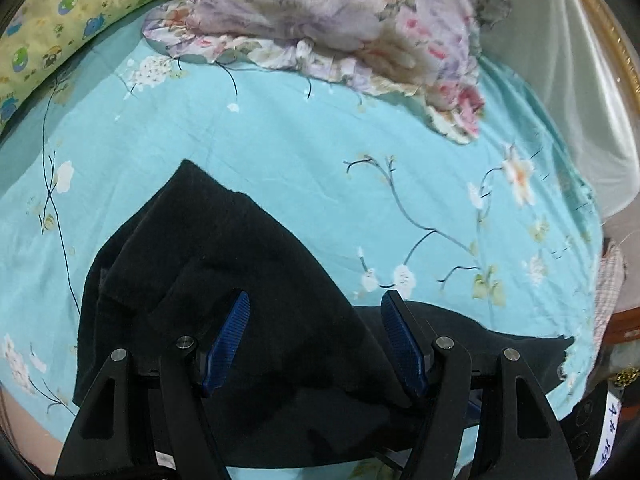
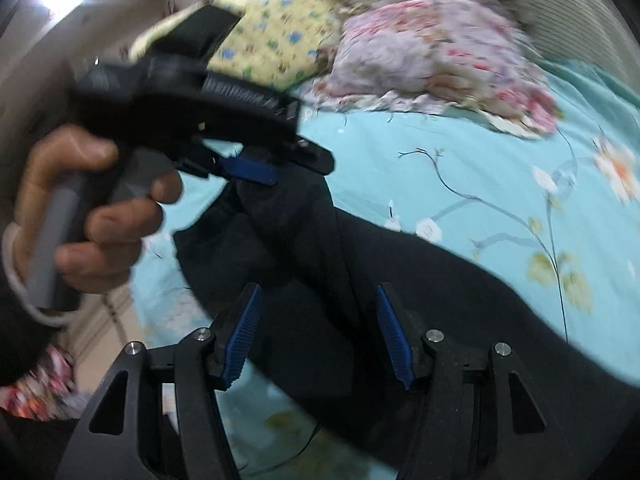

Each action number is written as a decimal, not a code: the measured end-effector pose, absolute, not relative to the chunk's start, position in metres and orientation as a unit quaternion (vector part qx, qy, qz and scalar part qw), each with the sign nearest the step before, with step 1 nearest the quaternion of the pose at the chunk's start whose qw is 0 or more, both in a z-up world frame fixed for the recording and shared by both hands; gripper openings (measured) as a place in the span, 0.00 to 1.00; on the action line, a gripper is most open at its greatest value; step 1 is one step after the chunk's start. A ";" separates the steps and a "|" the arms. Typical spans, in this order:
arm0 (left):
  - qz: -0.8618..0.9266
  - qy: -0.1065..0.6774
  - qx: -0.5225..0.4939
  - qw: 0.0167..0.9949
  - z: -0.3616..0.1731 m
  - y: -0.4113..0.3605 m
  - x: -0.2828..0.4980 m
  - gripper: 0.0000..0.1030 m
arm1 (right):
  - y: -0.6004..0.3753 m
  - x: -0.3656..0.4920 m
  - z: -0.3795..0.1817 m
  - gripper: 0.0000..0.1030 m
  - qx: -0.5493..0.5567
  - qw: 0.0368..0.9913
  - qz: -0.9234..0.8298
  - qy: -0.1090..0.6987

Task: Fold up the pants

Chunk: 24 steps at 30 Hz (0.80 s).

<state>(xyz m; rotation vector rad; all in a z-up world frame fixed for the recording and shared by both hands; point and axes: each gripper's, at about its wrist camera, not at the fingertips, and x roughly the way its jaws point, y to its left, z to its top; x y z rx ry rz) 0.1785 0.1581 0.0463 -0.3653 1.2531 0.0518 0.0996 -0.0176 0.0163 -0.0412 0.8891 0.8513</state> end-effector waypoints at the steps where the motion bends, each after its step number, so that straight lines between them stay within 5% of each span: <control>1: 0.026 0.586 -0.166 0.793 0.043 0.157 0.180 0.65 | -0.010 0.106 0.013 0.58 -0.031 0.813 0.402 0.421; 6: 0.038 0.597 -0.149 0.787 0.026 0.159 0.184 0.35 | 0.009 0.125 -0.007 0.57 -0.054 0.796 0.408 0.444; 13: 0.025 0.561 -0.162 0.811 0.022 0.169 0.162 0.09 | 0.002 0.122 -0.007 0.29 -0.050 0.796 0.422 0.431; 16: 0.012 0.540 -0.192 0.819 0.027 0.176 0.147 0.06 | -0.001 0.125 -0.007 0.15 -0.044 0.795 0.421 0.435; 24: -0.011 0.499 -0.239 0.833 0.039 0.187 0.113 0.04 | 0.019 0.117 0.000 0.14 -0.059 0.791 0.436 0.425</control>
